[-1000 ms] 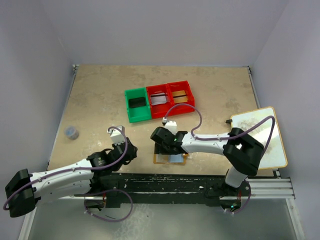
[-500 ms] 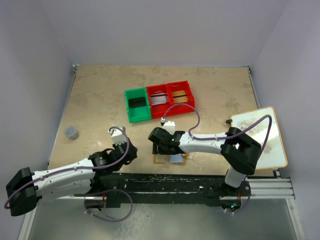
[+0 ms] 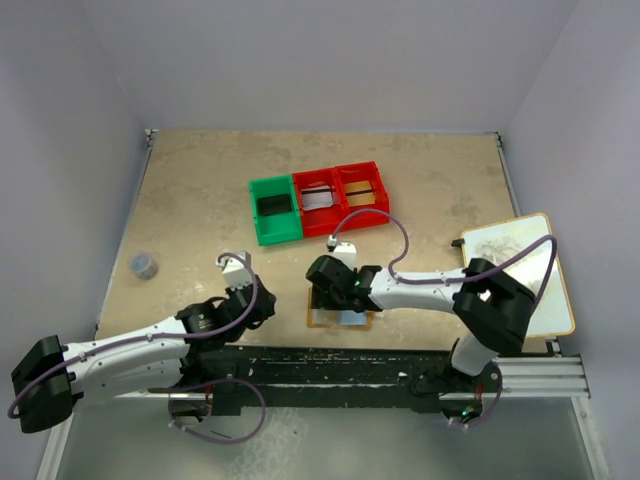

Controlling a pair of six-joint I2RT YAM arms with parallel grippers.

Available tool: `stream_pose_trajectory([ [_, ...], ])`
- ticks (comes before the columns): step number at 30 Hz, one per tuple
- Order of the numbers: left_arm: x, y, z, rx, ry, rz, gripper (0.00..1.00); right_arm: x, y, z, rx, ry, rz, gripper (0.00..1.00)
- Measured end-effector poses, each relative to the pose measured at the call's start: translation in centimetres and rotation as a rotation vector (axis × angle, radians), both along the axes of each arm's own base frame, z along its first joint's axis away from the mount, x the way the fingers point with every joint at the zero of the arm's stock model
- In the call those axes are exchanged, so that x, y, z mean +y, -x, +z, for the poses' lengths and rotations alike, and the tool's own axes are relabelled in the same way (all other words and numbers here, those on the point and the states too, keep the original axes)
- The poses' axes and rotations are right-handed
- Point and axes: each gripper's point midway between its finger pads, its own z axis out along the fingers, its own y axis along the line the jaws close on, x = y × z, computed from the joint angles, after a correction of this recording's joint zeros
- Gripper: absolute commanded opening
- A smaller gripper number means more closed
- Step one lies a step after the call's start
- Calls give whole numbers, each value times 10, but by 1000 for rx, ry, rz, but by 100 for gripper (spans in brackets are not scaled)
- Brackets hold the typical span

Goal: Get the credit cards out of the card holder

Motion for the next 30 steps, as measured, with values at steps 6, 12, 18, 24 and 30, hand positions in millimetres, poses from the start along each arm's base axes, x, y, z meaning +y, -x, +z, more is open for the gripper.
stream_pose_trajectory([
  [6,-22,1,10,-7,78,-71,27,8,1,4,-6,-129,17,62],
  [12,-66,4,19,-9,209,-208,33,20,-1,7,6,-269,26,62],
  [18,-85,5,10,13,250,-255,33,19,-2,8,15,-339,18,62],
  [24,-84,6,8,4,292,-242,27,19,-2,8,20,-347,17,63],
  [30,-76,15,9,-7,330,-257,28,20,-3,9,22,-358,11,63],
])
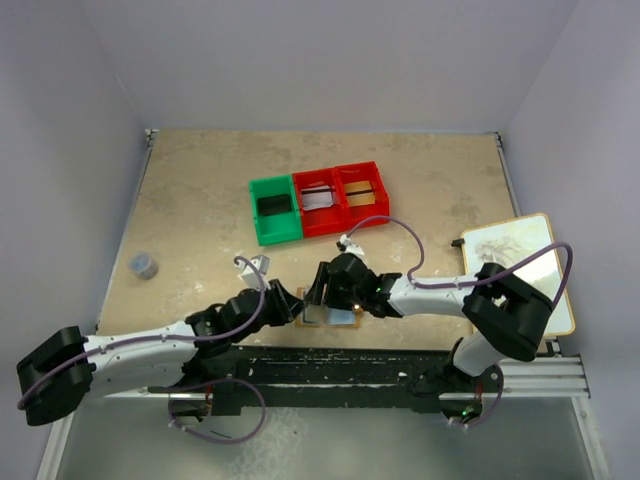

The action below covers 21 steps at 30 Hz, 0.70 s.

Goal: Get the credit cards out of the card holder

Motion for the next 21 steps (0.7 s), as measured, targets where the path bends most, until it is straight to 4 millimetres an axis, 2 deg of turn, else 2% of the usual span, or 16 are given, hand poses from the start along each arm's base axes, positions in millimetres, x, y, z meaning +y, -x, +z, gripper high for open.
stream_pose_trajectory([
  [6,-1,6,-6,15,2,-27,27,0,0,0,3,-5,-2,64],
  [13,-10,17,-33,84,-20,-90,26,0,0,0,8,-8,0,64],
  [21,-18,14,-35,81,-17,-104,21,0,0,1,10,-13,0,68],
])
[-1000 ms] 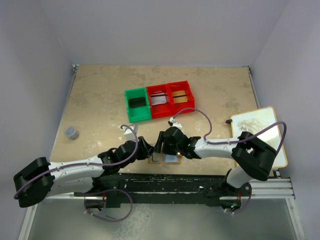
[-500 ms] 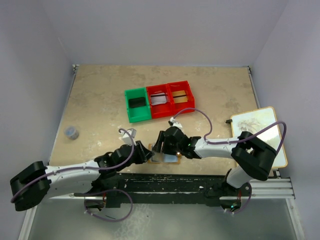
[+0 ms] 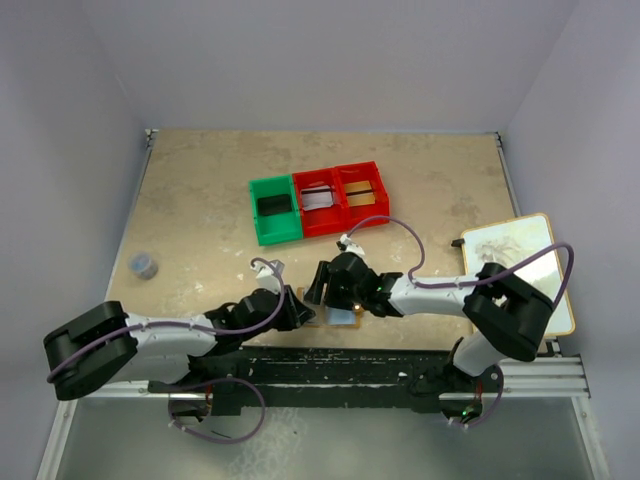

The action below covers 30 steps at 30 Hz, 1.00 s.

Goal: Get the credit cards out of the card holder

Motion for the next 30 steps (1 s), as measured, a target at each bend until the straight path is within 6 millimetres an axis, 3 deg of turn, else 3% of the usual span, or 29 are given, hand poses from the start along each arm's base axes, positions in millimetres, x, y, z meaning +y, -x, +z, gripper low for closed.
stream_pose_trajectory([
  [3,-5,-2,0,0,-9,-11,20,0,1,1,1,-2,3,74],
  [10,-14,-2,1,5,-3,-35,19,-10,3,13,1,9,-7,77],
  [16,-22,-5,9,-9,10,-55,21,-31,-3,38,-45,16,-84,79],
  [23,-55,-3,16,-9,15,-143,23,-78,-7,57,-72,65,-262,80],
  [30,-98,13,22,-29,13,-257,32,-141,8,60,-91,50,-433,79],
])
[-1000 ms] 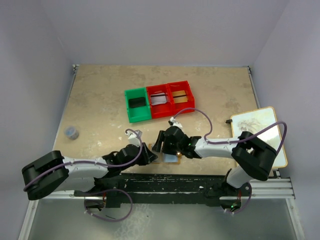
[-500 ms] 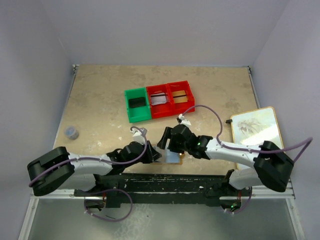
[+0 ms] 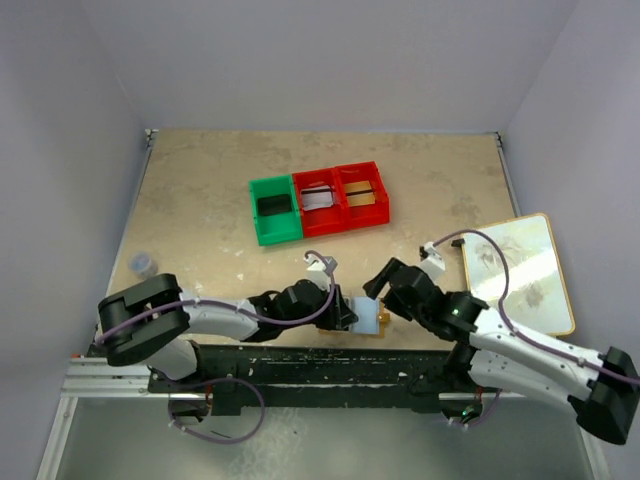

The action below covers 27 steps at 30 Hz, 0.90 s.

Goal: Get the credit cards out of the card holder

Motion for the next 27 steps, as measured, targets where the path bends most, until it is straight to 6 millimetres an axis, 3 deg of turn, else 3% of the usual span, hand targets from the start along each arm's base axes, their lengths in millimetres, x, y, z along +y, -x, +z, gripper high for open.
stream_pose_trajectory([
  [10,-39,-4,18,-37,22,-66,40,-27,16,0,-41,-91,-51,79],
  [15,-40,8,10,-30,-10,-99,41,-27,17,-7,-26,-57,-34,75],
  [18,-29,9,14,-47,-34,-73,40,-18,16,-8,-24,-62,1,73],
  [24,21,-12,61,-160,-23,107,42,18,14,-14,-28,-149,117,68],
  [27,38,-24,67,-182,-36,173,42,27,14,-21,-9,-150,145,64],
])
